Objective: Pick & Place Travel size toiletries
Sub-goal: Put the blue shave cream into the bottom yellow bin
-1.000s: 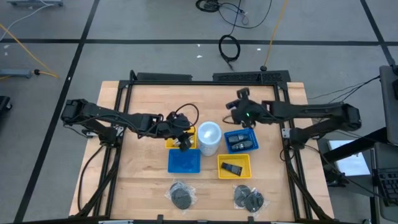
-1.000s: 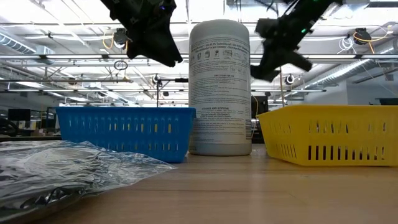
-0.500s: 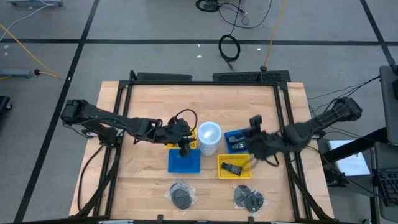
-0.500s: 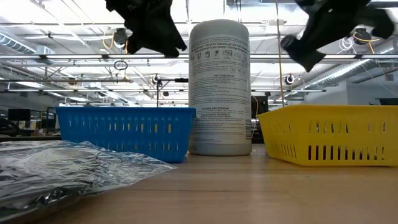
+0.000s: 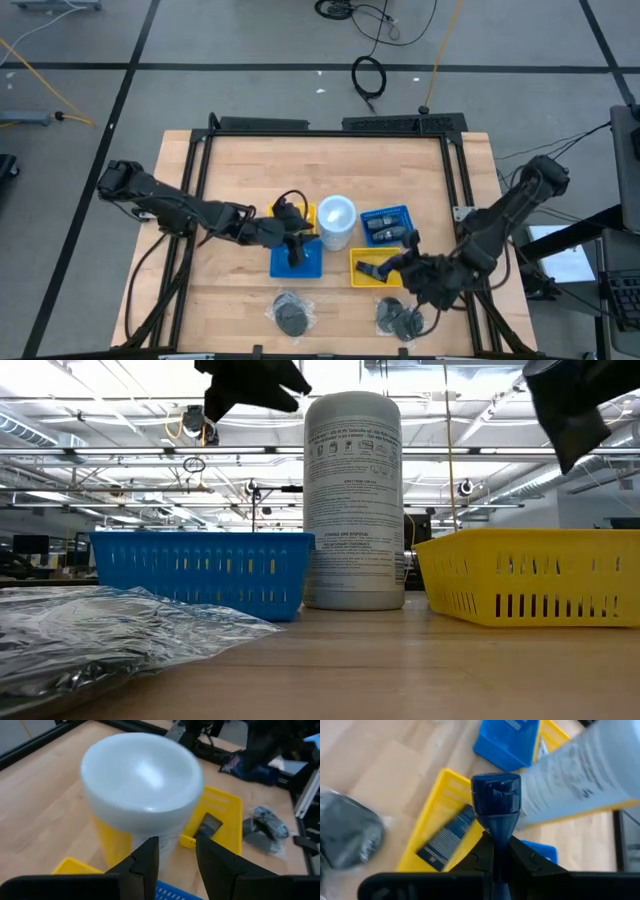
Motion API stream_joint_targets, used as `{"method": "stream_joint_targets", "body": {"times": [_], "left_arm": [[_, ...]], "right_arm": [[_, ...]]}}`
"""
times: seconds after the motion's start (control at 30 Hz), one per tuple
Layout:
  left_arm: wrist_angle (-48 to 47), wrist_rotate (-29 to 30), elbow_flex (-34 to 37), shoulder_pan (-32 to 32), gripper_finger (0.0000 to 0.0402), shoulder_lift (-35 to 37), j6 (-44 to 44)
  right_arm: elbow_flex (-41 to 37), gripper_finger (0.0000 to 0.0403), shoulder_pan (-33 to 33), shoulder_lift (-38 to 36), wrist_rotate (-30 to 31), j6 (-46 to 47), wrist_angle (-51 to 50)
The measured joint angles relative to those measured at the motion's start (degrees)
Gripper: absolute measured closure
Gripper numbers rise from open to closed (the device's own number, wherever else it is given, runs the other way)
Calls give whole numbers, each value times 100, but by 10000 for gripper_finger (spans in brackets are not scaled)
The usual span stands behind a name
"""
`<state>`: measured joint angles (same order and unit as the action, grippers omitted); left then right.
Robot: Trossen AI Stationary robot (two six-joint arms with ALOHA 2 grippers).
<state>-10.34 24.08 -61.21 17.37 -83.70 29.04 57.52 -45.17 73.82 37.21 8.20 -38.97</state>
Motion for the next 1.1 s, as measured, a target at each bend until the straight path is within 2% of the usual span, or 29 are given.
{"method": "stream_joint_targets", "body": {"times": [0.23,0.47,0.93,1.1], "left_arm": [[118,9,0,271,273,0,-2],[123,281,0,419,273,0,-24],[122,304,0,399,273,0,-28],[118,302,0,399,273,0,-33]], "right_arm": [[0,386,-109,485,-176,241,789],[2,354,-90,778,-280,462,829],[-1,340,241,861,-255,760,845],[-240,339,287,859,-277,725,1155]]}}
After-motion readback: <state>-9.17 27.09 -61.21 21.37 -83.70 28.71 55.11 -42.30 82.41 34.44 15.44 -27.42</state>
